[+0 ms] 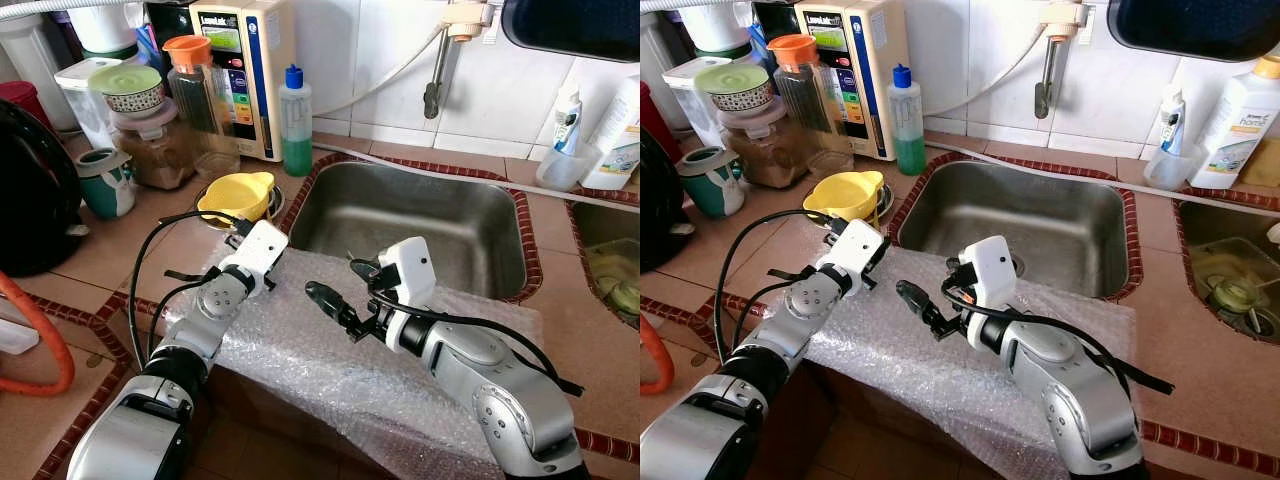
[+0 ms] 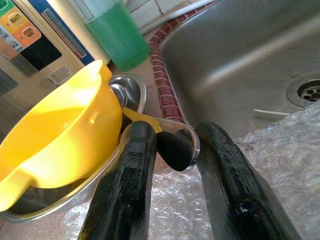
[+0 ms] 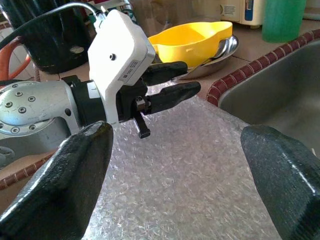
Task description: Kitchen organization
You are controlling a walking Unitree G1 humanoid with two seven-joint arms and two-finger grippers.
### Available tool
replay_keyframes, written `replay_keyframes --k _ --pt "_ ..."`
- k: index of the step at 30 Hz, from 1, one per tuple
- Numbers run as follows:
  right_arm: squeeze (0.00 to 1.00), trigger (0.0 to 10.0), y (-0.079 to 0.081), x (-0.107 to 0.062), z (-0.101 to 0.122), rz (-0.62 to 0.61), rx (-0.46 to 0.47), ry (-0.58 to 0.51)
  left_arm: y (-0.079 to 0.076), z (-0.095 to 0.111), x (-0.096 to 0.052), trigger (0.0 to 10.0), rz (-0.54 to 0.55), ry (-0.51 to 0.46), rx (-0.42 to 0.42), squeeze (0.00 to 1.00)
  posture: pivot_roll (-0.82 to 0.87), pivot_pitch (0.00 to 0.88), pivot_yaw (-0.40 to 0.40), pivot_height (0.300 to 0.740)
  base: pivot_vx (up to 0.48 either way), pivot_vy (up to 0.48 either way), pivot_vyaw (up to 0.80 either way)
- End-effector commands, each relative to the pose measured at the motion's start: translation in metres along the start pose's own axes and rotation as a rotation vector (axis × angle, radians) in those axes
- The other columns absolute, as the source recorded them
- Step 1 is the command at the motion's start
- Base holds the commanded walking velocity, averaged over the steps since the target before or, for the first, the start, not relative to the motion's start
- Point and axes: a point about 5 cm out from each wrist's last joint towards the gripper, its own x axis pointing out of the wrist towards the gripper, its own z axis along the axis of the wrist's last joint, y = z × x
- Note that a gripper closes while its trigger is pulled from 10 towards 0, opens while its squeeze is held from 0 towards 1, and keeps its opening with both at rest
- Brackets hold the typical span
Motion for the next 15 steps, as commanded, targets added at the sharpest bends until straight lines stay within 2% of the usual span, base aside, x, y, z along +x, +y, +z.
replay_keyframes --k 1,9,15 --pt "0.00 10.0 0.0033 -0.0004 0.0040 0.008 -0.017 -0.016 0.0064 0.0032 0.0016 0.0 0.010 -0.005 0.013 0.00 -0.01 0.000 0.071 0.740 0.000 0.000 0.00" --pt "0.00 10.0 -0.0008 0.0011 0.0058 -0.003 -0.022 -0.024 0.0099 0.0012 0.0001 0.0 0.029 0.000 0.012 0.00 0.00 0.000 0.068 0.740 0.000 0.000 0.00" --pt "0.00 10.0 -0.0005 0.0018 0.0057 -0.002 -0.021 -0.027 0.0137 0.0083 0.0001 0.0 0.061 -0.043 0.013 0.00 0.00 0.000 0.066 0.740 0.000 0.000 0.00"
